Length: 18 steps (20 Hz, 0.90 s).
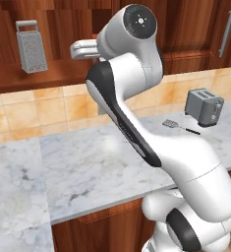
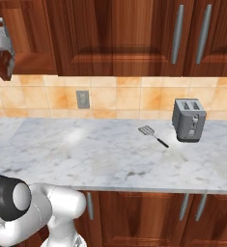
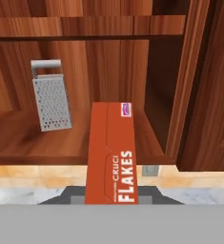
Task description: Pick the canned food and cereal from the counter and place them in the cabinets closest to them.
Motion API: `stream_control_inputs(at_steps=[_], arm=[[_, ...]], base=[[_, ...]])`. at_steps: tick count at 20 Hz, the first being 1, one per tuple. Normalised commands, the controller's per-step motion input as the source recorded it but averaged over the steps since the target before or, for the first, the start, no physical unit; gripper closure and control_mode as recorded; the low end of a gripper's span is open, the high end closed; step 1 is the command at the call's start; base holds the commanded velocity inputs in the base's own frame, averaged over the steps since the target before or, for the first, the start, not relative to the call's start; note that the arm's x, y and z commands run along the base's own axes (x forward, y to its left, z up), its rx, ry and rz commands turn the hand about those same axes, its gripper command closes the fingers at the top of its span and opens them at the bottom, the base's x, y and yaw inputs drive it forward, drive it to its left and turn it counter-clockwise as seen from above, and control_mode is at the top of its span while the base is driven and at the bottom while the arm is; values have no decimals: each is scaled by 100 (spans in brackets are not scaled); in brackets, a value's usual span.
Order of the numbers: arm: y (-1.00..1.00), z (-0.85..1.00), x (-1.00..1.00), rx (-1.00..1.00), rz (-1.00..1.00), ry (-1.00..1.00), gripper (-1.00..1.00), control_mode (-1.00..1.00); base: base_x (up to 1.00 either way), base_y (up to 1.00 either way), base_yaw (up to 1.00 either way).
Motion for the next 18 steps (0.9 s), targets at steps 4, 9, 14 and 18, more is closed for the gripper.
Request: stream_control_inputs(at_steps=[4, 9, 14, 18], arm=[[3, 8, 26, 0, 0, 0, 100, -100], [4, 10, 28, 0, 0, 0, 100, -100], [17, 5, 32, 0, 0, 0, 100, -100], [20, 1, 31, 0, 0, 0, 100, -100]], base=[[0, 0, 0], [0, 0, 0], [0, 0, 0], [0, 0, 0]])
